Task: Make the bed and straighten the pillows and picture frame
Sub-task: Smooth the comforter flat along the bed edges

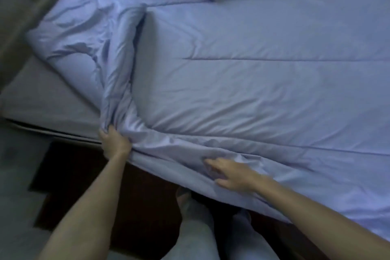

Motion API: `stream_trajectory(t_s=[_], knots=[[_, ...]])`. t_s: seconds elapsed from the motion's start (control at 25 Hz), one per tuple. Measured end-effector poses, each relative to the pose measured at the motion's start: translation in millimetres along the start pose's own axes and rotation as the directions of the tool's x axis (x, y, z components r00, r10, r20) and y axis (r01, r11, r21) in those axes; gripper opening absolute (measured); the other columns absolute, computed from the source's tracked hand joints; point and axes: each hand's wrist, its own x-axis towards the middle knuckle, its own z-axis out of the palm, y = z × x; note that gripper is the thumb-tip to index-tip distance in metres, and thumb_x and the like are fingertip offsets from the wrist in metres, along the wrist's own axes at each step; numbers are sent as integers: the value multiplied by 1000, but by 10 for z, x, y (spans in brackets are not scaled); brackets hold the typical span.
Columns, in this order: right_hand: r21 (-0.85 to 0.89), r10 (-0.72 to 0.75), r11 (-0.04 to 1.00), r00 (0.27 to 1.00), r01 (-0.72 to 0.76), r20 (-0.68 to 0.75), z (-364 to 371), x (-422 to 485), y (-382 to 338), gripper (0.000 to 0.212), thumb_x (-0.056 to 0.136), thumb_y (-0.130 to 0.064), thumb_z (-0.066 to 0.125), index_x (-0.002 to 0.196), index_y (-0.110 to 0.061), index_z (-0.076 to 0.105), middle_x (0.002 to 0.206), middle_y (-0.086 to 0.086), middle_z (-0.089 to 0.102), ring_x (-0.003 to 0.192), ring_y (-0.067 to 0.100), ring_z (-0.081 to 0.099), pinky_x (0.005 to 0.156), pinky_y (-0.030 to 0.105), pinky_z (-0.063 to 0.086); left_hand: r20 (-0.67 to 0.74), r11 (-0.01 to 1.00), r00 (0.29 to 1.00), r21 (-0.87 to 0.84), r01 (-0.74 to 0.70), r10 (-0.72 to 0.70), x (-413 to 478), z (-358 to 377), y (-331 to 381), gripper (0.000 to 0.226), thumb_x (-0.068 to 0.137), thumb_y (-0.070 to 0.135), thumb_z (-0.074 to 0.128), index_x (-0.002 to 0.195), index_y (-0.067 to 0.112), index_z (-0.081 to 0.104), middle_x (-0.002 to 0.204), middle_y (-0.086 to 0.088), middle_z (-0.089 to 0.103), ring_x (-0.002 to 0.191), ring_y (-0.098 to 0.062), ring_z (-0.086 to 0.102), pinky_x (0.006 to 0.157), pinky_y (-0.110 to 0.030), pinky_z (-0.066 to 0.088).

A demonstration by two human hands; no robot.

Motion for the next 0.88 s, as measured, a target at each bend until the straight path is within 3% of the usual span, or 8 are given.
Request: stream_trajectory(t_s=[0.08,0.16,0.24,0.32,0.4,0.56,0.68,0.88], knots=[[21,32,999,973,-28,-228,-233,292,-15,74,84,-26,60,149,-23,25,127,4,58,116,25,56,98,38,44,68,941,967,-223,254,-245,-159,129,-458,45,93,31,43,135,16,38,139,-14,42,114,-43,50,100,-50,41],[16,127,991,909,-131,-397,-506,638,-43,73,84,-24,61,148,-18,28,131,6,56,120,29,52,98,41,43,192,669,818,-490,559,-543,-337,294,-701,53,93,49,34,135,18,38,132,-10,46,114,-38,50,100,-49,40],[57,278,958,859,-281,-430,-729,1009,-94,75,84,-28,60,149,-16,25,143,11,45,128,32,45,102,44,40,170,628,794,-526,574,-584,-451,325,-774,54,96,39,32,143,13,28,149,-14,32,127,-39,39,107,-50,33],[101,373,926,833,-365,-408,-895,1432,-190,81,86,-34,59,151,-15,15,151,13,34,135,33,36,107,45,36,-77,807,918,-508,300,-390,-162,217,-740,53,93,31,37,138,3,36,152,-21,28,134,-41,35,111,-50,30],[49,405,908,841,-416,-359,-935,1831,-324,83,89,-40,55,152,-19,7,159,10,19,143,30,23,113,46,27,-211,968,971,-198,-152,110,375,131,-572,39,87,22,47,119,0,52,147,-27,32,133,-43,36,110,-52,29],[-62,537,800,760,-596,-366,-575,2462,-641,74,90,-60,39,150,-39,2,161,-2,-12,147,31,-12,108,69,4,65,758,791,250,-603,608,1451,90,95,38,92,23,47,130,26,48,159,-17,10,145,-37,11,106,-71,9],[-50,542,750,656,-659,-525,-269,2666,-762,71,91,-62,32,151,-36,2,162,-1,-9,147,31,-10,107,71,1,290,559,646,332,-760,706,2047,143,430,39,98,35,34,136,32,42,161,-9,-5,145,-43,3,104,-74,12],[-29,546,709,575,-705,-609,-218,2769,-827,69,93,-56,37,152,-31,10,162,1,2,148,29,1,108,70,3,210,628,652,174,-758,729,2458,-144,328,41,97,18,36,135,29,48,157,-6,20,112,-43,46,86,-53,47]])
